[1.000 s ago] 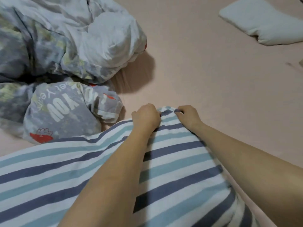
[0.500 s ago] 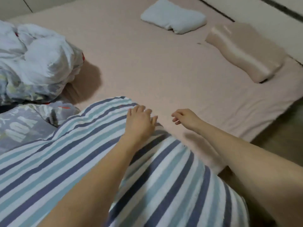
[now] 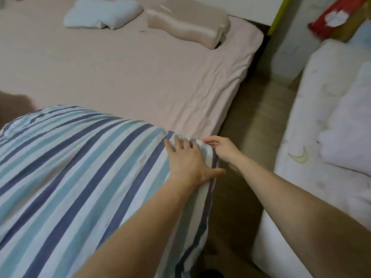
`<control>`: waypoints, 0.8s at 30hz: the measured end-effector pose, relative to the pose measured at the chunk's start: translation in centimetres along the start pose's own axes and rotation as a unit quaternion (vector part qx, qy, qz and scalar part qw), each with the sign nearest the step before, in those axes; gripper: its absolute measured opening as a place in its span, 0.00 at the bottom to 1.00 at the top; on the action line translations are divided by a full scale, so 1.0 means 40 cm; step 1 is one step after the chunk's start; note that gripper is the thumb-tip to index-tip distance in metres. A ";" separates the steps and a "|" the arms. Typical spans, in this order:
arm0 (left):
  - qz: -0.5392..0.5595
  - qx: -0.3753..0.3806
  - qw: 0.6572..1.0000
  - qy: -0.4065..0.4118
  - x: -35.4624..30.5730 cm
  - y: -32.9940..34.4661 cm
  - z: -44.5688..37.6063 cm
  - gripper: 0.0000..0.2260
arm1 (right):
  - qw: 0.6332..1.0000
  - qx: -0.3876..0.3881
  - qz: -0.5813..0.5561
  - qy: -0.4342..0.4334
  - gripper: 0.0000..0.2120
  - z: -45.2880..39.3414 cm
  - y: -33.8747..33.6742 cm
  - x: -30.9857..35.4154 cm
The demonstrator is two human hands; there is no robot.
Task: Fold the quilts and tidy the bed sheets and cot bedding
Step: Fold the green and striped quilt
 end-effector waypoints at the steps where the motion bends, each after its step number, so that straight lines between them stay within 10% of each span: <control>1: -0.026 0.010 1.000 0.002 -0.040 0.014 0.007 0.51 | 1.000 -0.004 0.013 0.002 0.17 0.001 -0.010 -0.013; 5: -0.096 -0.072 0.993 0.018 -0.091 0.049 0.000 0.20 | 1.000 -0.006 0.012 0.002 0.22 0.021 -0.044 -0.088; 7: 0.057 -0.201 0.978 0.019 -0.019 0.044 -0.012 0.08 | 1.000 0.010 0.005 -0.002 0.24 0.020 -0.054 -0.100; 11: 0.375 -0.370 0.849 -0.035 0.105 0.027 0.001 0.07 | 0.997 0.064 -0.041 0.001 0.29 0.009 -0.039 -0.090; 18: 0.410 -0.410 0.814 -0.032 0.080 0.065 -0.022 0.10 | 0.971 0.232 -0.053 0.038 0.33 0.008 0.037 -0.136; 21: 0.392 -0.419 0.819 -0.021 0.066 0.054 -0.026 0.11 | 0.997 -0.021 0.056 -0.057 0.04 0.005 0.029 -0.125; 24: 0.293 -0.434 0.851 0.029 0.077 0.059 -0.030 0.08 | 0.989 -0.124 0.040 -0.068 0.12 0.017 0.001 -0.154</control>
Point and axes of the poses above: each hand's wrist, its own z-axis away from the middle knuckle, its own y-axis out of the palm, x = y × z, the point moved 1 cm from there along -z, towards the middle knuckle, and after that the axes turned 4 degrees about x, right-handed, at the moved point
